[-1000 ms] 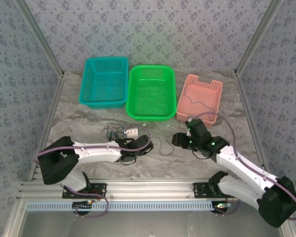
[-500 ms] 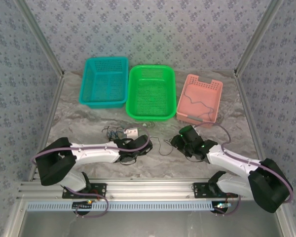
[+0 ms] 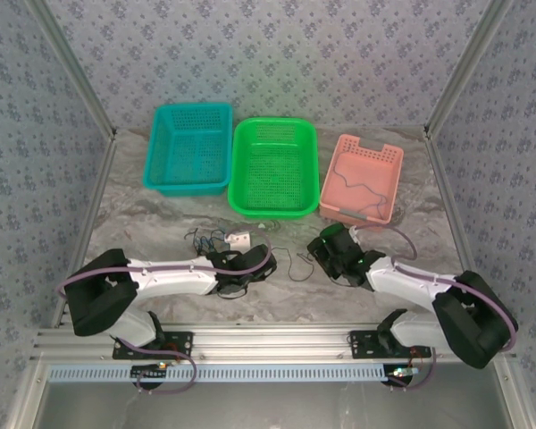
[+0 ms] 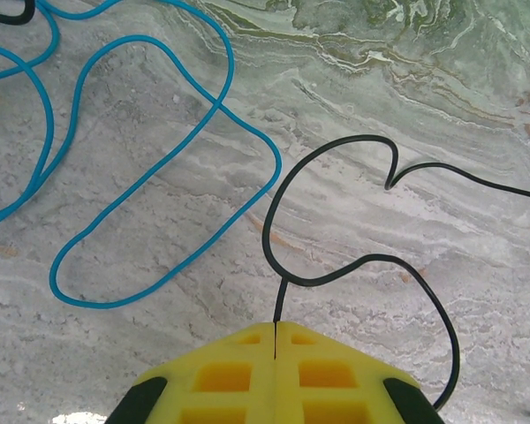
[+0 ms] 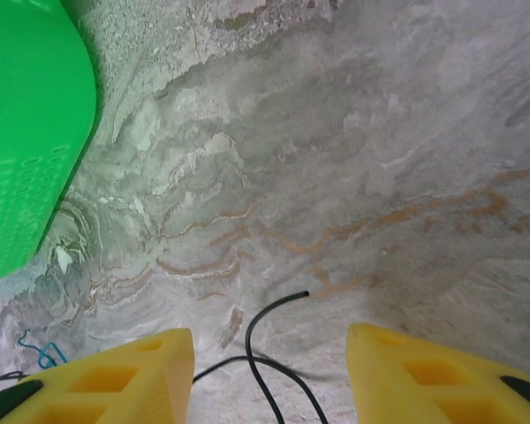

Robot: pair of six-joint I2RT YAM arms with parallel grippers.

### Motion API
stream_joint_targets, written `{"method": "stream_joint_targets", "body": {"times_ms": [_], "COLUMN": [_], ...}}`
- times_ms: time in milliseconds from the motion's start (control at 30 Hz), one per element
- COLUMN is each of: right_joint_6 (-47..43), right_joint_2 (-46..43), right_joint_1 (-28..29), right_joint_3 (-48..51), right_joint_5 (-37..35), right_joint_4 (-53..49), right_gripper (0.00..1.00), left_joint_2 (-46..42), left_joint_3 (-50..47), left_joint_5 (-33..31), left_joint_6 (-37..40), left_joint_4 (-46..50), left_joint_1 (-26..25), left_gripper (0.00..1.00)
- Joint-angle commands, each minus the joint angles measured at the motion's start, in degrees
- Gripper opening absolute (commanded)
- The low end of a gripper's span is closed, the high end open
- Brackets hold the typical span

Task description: Untangle the cables

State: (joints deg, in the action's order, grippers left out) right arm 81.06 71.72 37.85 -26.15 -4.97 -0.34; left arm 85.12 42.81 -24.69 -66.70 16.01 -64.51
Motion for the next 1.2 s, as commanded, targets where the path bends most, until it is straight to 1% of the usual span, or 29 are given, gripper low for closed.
{"method": "stream_joint_targets", "body": {"times_ms": [0,100,333,367,467,500,600,667,733,833,933,1033,1100,1167], "right_joint_6": [3.9,5.7,5.8,6.0,7.0,7.4,6.8,5.0,2.4,-1.2,-5.0,-9.6,-13.6,-18.9], "right_joint_2": [4.2,8.1,18.9,20.7,24.9,25.4,23.4,18.9,12.9,2.6,-9.1,-20.5,-25.8,-28.0], "right_joint_1": [0.6,0.2,-1.0,-0.9,-0.5,-0.2,0.5,0.5,-0.1,-2.3,-5.7,-10.5,-13.6,-14.6], "right_joint_3": [-1.5,-0.4,-4.8,-5.5,-6.2,-6.1,-4.8,-3.4,-2.8,-4.0,-3.6,-3.1,-4.0,-5.3], "right_joint_5": [-1.0,-0.8,0.3,1.0,1.8,1.5,-1.2,-4.1,-6.7,-11.1,-14.8,-15.5,-14.2,-11.6], "right_joint_4": [0.5,4.8,8.8,9.8,12.7,13.3,13.7,12.2,7.7,-4.5,-15.5,-23.1,-26.1,-25.0], "right_gripper": [0.47,0.43,0.29,0.25,0.05,0.00,0.00,0.00,0.00,0.00,0.00,0.00,0.00,0.00], "left_joint_2": [-1.5,-1.6,-3.1,-3.6,-5.7,-6.6,-10.8,-15.5,-20.7,-30.0,-39.6,-45.8,-46.4,-44.6], "left_joint_3": [-0.4,-0.2,-0.1,-0.1,-0.1,-0.1,0.0,0.3,0.8,2.2,4.4,7.9,11.7,15.3], "left_joint_5": [-0.2,-0.2,-0.6,-0.8,-1.6,-2.1,-3.9,-6.0,-7.0,-6.5,-3.9,2.1,8.6,15.8], "left_joint_6": [-0.3,-0.2,0.2,0.2,0.3,0.3,0.6,1.4,2.9,6.6,11.7,18.0,21.4,23.7], "left_joint_4": [-0.6,-0.5,0.3,0.7,2.2,2.9,6.1,9.9,14.2,20.7,26.4,28.4,28.3,26.4], "left_joint_1": [-0.4,-0.4,-0.6,-0.7,-0.8,-0.9,-0.9,-0.5,1.1,6.6,15.6,27.9,36.6,44.5], "left_gripper": [0.00,0.00,0.00,0.00,0.00,0.00,0.00,0.00,0.00,0.00,0.00,0.00,0.00,0.00]}}
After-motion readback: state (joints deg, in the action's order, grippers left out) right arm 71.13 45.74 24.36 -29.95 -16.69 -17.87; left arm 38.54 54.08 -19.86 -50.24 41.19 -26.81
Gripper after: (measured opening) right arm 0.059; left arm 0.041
